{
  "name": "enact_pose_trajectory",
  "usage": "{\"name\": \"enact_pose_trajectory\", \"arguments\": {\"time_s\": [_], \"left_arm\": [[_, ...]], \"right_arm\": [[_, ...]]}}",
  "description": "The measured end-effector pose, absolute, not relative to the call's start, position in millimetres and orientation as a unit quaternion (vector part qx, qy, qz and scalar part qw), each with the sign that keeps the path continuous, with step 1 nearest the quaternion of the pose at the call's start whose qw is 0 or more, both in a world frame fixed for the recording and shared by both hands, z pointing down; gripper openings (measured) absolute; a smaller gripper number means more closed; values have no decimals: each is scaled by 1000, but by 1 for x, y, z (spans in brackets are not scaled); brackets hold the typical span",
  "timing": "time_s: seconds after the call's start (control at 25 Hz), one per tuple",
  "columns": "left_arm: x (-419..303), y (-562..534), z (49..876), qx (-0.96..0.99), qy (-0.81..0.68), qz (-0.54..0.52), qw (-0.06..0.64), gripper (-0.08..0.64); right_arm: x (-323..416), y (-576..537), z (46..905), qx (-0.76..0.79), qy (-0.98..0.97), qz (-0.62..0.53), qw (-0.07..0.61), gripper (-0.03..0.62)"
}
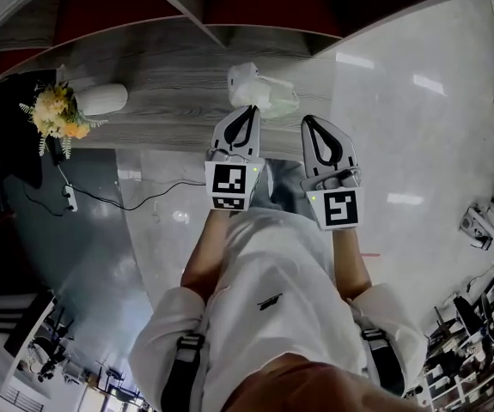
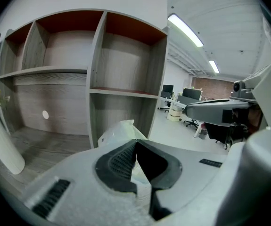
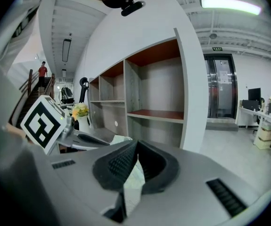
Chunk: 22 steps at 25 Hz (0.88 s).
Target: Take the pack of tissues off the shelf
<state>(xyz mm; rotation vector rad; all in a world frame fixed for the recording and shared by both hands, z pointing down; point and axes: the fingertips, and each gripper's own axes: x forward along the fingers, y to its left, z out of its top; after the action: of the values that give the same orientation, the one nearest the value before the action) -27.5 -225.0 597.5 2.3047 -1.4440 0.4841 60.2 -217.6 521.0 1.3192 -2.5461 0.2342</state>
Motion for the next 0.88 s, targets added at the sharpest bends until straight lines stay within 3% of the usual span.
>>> {"name": "enact_pose_trajectory", "arguments": {"time_s": [0.88], "left_arm": [[-54,-221,649,801,-522,206,208,30]], "right_arm": [[45,-220,565,444,-877,104,152,26]]}}
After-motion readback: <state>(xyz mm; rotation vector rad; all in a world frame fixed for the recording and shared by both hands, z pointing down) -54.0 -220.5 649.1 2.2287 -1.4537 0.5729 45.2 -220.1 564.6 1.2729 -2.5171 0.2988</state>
